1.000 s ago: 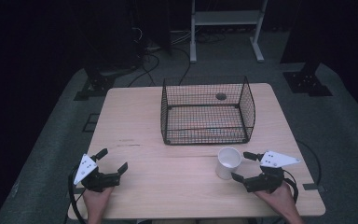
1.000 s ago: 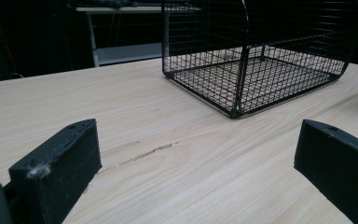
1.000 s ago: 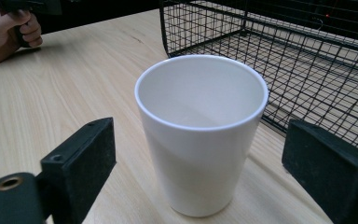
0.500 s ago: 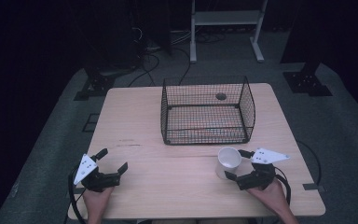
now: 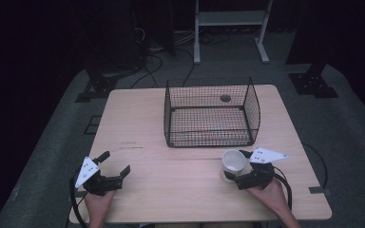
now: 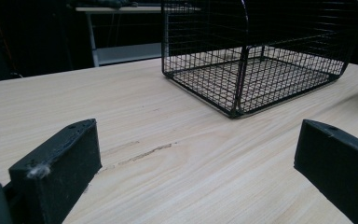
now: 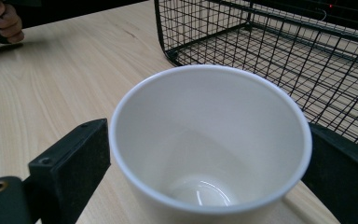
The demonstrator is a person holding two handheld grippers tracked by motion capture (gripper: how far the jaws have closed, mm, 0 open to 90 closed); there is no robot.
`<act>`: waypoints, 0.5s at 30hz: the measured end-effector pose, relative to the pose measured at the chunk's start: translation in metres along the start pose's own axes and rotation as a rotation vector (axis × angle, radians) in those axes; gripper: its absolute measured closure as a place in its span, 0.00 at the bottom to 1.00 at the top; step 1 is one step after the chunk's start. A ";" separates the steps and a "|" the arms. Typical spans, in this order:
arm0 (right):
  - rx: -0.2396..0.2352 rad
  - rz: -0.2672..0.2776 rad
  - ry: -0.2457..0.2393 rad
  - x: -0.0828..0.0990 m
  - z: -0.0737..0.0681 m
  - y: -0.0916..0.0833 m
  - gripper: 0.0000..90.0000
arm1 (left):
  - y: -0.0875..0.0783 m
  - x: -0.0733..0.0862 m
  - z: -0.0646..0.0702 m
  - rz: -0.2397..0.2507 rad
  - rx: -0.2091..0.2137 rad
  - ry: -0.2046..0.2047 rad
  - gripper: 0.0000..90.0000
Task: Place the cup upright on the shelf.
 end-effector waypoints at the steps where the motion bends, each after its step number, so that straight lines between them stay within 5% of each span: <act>1: 0.000 -0.004 0.003 0.000 0.000 0.000 0.07 | 0.000 0.000 0.000 0.000 0.000 0.000 0.00; 15: -0.015 0.001 0.001 -0.001 0.004 -0.002 0.16 | 0.000 0.000 0.000 0.001 -0.001 -0.001 0.00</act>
Point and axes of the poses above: each handheld gripper's, and its own axes: y roughly forward along the jaws, x roughly out of its underside, z roughly to its right, the point moved 5 cm from there along y, roughly forward along the jaws, and after that the axes turned 13 degrees about -z, right-handed, at the moved point
